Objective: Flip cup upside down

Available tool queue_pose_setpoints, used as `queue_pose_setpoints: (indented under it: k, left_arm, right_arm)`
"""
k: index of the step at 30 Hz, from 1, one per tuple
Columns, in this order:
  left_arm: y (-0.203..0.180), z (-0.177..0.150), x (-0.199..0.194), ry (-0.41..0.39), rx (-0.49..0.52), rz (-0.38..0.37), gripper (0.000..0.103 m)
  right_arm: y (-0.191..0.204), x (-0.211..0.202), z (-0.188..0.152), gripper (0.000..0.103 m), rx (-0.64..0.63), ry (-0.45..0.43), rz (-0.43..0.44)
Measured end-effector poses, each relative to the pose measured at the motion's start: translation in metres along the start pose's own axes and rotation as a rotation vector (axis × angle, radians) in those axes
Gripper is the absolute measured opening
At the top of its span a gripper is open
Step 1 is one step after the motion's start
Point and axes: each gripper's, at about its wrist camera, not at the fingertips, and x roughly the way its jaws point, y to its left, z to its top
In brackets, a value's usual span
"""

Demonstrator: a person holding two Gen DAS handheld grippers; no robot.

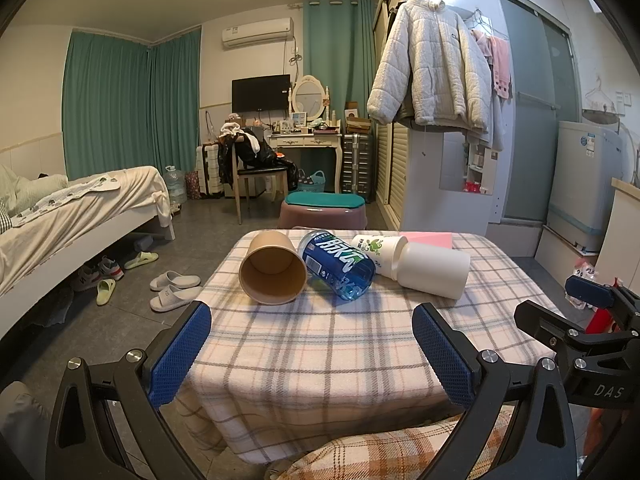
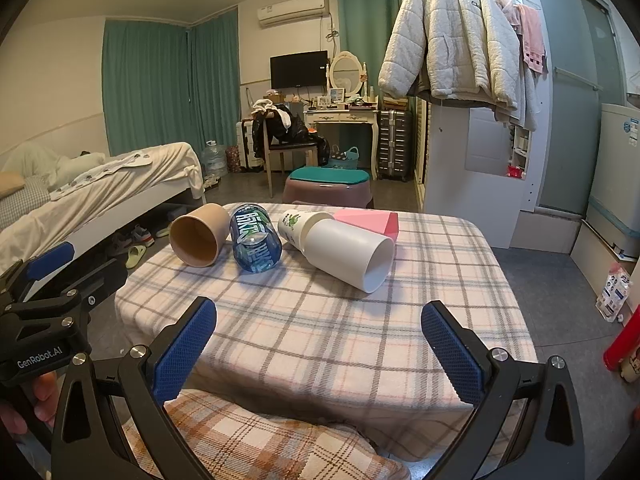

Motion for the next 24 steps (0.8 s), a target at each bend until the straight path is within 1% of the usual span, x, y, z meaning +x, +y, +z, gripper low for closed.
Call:
queue_pose_setpoints:
  k: [16,21,24]
  left_arm:
    - [0.0004,0.0003,0.0006,0.002,-0.001,-0.001,0.103]
    - [0.0012,0.0089,-0.0082,0.004,-0.003,-0.001,0.103]
    - [0.0005,0.0031,-0.0048,0.007,-0.004,-0.001,0.103]
  right_arm:
    - [0.0025,0.0001,0.0021,0.103,0.0,0.0,-0.003]
    - [0.0034,0.001,0.0033,0.103,-0.003,0.004,-0.001]
    - [0.0035,0.0013,0.0031,0.103,-0.003,0.005,0.0]
